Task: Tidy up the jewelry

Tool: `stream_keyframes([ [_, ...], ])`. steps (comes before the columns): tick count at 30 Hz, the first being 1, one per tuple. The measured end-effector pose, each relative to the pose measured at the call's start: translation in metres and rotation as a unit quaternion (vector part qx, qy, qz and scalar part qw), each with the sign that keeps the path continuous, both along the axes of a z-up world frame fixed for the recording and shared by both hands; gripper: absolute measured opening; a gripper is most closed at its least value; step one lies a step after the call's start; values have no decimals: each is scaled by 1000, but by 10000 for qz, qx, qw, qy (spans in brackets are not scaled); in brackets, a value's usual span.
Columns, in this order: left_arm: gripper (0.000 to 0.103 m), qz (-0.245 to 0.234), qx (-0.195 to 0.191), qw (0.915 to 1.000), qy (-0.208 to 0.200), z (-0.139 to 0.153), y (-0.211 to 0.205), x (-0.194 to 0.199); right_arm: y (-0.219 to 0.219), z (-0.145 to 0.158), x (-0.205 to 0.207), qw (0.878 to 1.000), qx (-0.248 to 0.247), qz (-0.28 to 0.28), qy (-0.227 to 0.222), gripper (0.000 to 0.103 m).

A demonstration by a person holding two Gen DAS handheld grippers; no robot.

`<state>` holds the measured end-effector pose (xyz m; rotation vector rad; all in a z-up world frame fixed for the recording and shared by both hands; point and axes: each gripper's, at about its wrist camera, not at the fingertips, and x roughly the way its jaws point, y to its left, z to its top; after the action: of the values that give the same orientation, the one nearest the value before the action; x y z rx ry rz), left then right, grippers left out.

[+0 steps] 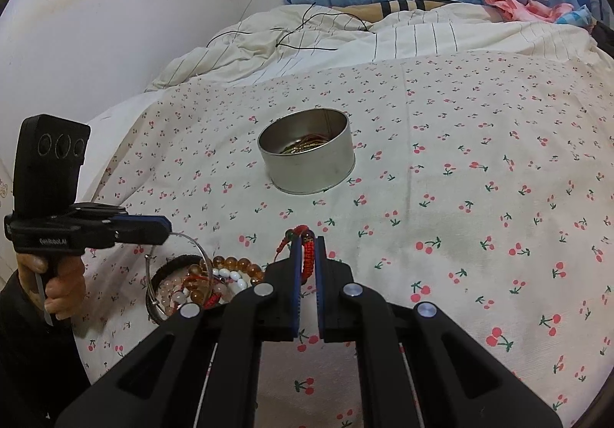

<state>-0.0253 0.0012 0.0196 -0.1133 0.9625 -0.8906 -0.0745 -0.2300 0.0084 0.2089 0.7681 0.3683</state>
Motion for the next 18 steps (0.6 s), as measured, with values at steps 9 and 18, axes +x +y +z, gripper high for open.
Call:
stream_keyframes([
  [9, 5, 147, -481, 9987, 40, 10, 6, 6, -4, 7, -1, 9998, 127, -59, -155, 7],
  [18, 5, 554, -455, 9965, -419, 38, 7, 18, -8, 31, 9, 9972, 452, -109, -592, 7],
])
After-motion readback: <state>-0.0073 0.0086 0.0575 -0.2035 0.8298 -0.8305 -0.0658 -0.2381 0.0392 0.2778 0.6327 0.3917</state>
